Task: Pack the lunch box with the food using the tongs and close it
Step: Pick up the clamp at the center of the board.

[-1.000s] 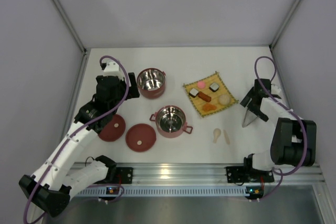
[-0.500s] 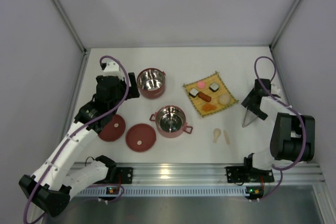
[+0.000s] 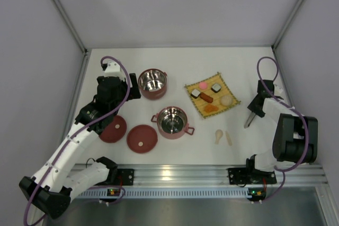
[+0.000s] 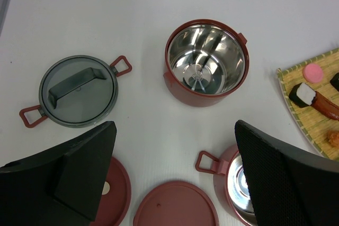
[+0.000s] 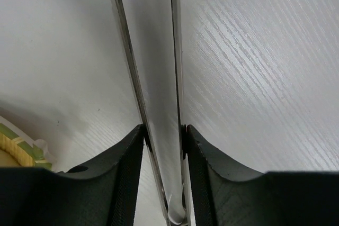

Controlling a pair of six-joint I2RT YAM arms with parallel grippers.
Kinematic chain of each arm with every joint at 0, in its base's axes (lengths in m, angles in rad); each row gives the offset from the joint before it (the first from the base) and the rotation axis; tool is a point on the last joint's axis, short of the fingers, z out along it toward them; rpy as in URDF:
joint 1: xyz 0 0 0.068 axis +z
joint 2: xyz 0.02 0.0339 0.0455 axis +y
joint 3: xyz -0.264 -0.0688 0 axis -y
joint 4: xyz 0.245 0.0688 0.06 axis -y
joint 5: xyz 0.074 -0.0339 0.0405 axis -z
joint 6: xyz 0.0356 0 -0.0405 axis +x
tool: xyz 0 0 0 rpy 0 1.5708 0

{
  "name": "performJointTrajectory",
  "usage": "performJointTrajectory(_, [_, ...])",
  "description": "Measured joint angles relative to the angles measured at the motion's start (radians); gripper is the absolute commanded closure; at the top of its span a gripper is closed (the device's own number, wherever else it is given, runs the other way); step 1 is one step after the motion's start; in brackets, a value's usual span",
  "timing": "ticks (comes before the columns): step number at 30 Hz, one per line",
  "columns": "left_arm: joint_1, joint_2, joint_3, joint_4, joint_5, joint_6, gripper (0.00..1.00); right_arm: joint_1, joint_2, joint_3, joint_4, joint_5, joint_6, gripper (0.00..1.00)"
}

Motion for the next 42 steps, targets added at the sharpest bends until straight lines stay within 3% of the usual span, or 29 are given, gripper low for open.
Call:
performJointTrajectory(7, [0.000,0.000,0.000,0.000,0.000,0.000,0.01,0.000,0.000,-0.008,0.010,-0.005,-0.007,0.54])
performJointTrajectory(13, [0.000,0.000,0.000,0.000,0.000,0.000,0.01,0.000,0.012,-0.016,0.020,-0.012,-0.002,0.22])
performJointTrajectory(15, [0.000,0.000,0.000,0.000,0.000,0.000,0.01,0.000,0.012,-0.016,0.035,-0.016,-0.006,0.01])
performJointTrajectory(28, [0.000,0.000,0.000,0.000,0.000,0.000,0.01,-0.008,0.020,-0.015,0.051,-0.024,-0.006,0.01])
performJointTrajectory(32, [0.000,0.000,0.000,0.000,0.000,0.000,0.01,-0.014,0.033,-0.004,0.053,-0.023,-0.012,0.14])
performJointTrajectory(38, [0.000,0.000,0.000,0.000,0.000,0.000,0.01,-0.025,0.038,-0.004,0.055,-0.012,-0.027,0.45])
performJointTrajectory(42, [0.000,0.000,0.000,0.000,0.000,0.000,0.01,-0.028,0.041,-0.004,0.062,-0.016,-0.033,0.53])
